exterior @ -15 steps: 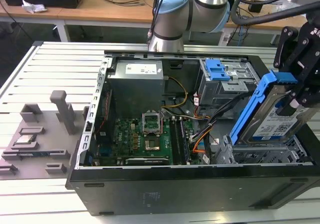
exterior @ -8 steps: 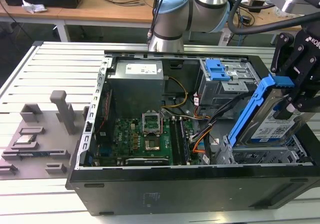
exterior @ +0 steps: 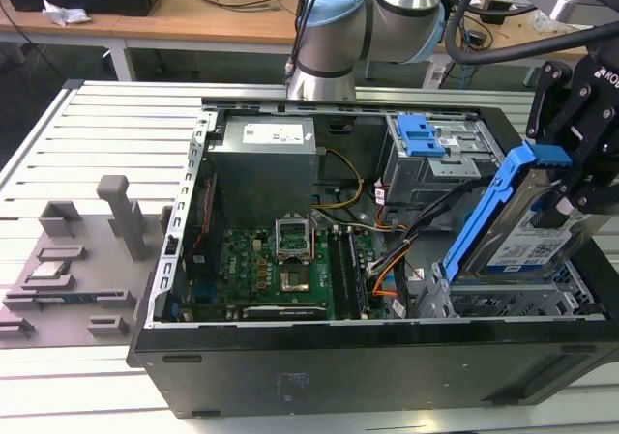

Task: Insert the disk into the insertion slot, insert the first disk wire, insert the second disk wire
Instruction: 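Insert the disk into the insertion slot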

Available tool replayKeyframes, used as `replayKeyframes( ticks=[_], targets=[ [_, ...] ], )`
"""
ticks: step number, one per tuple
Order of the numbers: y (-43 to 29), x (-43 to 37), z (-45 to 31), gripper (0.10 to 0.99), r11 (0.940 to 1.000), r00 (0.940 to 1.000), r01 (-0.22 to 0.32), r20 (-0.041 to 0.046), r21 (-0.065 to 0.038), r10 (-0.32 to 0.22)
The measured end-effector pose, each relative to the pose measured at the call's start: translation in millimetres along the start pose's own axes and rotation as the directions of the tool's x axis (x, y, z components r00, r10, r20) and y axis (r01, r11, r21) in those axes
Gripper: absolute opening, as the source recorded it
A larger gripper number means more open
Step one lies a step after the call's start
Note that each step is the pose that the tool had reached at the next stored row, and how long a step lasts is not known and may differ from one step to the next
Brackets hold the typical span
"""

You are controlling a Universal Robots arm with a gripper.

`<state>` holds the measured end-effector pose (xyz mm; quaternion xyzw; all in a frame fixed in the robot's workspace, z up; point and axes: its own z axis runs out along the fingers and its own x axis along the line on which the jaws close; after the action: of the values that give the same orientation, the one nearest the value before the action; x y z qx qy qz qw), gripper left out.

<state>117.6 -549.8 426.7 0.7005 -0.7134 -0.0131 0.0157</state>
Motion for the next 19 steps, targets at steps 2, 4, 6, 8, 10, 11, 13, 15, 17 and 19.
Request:
replayKeyframes(
  ticks=[2,4,6,8,10,11,13,15,17,19],
  targets=[
    [-0.8,-0.2,1.0,0.357,1.0,1.0,0.0,-0.0001,-0.003,0.0],
    [-1.0,-0.2,4.1,0.357,1.0,1.0,0.0,0.0,-0.006,0.0],
    [-1.3,-0.2,9.8,0.357,1.0,1.0,0.0,-0.0001,-0.009,0.0],
    [-1.5,-0.3,14.6,0.357,0.9999,1.0,0.0,-0.0003,-0.011,0.0],
    [-1.8,-0.3,21.6,0.357,0.9999,1.0,0.0,-0.0002,-0.013,0.0],
    [-1.9,-0.3,23.7,0.357,0.9999,1.0,0.0,-0.0002,-0.013,0.0],
    [-2.2,-0.3,32.8,0.357,0.9999,1.0,0.0,-0.0003,-0.015,0.0],
    [-2.5,-0.4,40.5,0.357,0.9999,1.0,0.0,-0.0002,-0.016,0.0],
    [-2.7,-0.4,44.2,0.357,0.9999,1.0,0.0,-0.0003,-0.016,0.0],
    [-2.8,-0.4,48.1,0.357,0.9999,1.0,0.0,-0.0005,-0.017,0.0]
  ],
)
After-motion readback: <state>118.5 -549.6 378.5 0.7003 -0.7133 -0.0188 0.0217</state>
